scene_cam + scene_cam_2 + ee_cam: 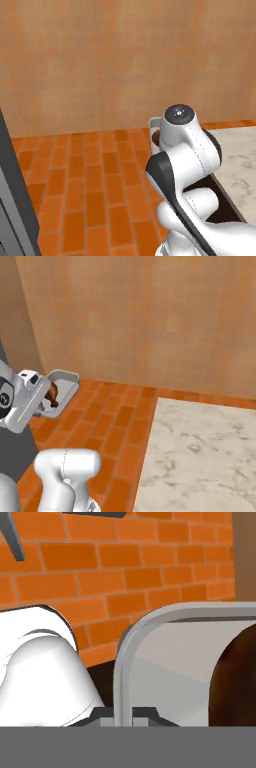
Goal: Take the meat container that has the chicken drumstick and place it on the second highest rack of the freezer. Then take the vegetable container that has the squash and bell pepper and place it on the highest rack of the freezer.
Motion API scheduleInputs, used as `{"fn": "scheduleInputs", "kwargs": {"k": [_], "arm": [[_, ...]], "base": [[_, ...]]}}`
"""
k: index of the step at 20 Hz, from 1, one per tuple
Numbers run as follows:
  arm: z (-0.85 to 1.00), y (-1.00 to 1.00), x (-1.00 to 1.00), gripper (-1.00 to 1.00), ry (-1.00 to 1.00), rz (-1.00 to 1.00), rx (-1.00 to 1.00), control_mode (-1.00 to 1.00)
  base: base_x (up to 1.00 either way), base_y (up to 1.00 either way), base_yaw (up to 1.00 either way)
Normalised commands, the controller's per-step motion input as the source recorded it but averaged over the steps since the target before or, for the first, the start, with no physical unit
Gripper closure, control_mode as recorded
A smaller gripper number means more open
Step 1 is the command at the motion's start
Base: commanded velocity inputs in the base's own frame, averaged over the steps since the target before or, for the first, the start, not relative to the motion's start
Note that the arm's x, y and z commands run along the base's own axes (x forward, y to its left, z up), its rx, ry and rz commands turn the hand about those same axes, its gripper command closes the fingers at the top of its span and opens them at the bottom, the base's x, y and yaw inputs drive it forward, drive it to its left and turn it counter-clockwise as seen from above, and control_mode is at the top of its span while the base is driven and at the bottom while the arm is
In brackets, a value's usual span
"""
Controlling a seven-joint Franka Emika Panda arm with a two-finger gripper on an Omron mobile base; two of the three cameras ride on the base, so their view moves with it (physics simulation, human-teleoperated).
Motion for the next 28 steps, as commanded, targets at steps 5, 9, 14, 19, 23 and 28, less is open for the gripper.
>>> {"fn": "scheduleInputs", "kwargs": {"k": [5,9,14,19,23,28], "arm": [[0.0,0.0,0.0,1.0,0.0,0.0,0.0,1.0],[0.0,0.0,0.0,1.0,0.0,0.0,0.0,1.0],[0.0,0.0,0.0,1.0,0.0,0.0,0.0,1.0],[0.0,0.0,0.0,1.0,0.0,0.0,0.0,1.0],[0.0,0.0,0.0,1.0,0.0,0.0,0.0,1.0],[0.0,0.0,0.0,1.0,0.0,0.0,0.0,1.0]], "base": [[0.84,0.02,0.56],[0.64,0.03,0.83],[1.0,-0.11,0.7],[0.35,-0.04,0.83],[0.39,0.0,0.85],[0.77,-0.33,0.73]]}}
